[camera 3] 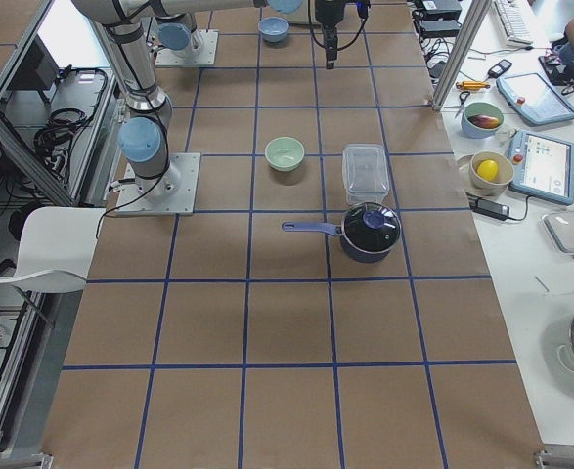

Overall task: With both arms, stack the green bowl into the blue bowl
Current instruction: 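Lower the left gripper around the rim of the pale blue bowl and grasp it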

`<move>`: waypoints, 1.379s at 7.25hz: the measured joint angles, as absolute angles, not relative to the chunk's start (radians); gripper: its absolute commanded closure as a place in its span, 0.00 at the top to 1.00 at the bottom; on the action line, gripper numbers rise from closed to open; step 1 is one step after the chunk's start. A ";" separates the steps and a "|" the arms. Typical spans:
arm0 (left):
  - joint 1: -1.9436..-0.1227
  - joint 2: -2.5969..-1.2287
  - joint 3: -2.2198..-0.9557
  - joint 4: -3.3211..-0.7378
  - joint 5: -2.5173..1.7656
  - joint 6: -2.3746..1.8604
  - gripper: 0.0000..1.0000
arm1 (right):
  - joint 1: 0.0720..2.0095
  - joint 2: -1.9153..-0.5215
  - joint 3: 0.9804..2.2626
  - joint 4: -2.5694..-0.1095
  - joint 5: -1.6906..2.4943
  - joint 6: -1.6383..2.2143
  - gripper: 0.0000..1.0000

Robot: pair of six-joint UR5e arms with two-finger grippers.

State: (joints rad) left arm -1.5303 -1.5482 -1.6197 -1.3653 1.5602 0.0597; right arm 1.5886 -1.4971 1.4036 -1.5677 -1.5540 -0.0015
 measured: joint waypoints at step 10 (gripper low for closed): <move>-1.313 -1.529 -2.246 -0.923 1.623 0.204 1.00 | 1.588 -1.492 1.404 -1.567 -1.552 -0.002 1.00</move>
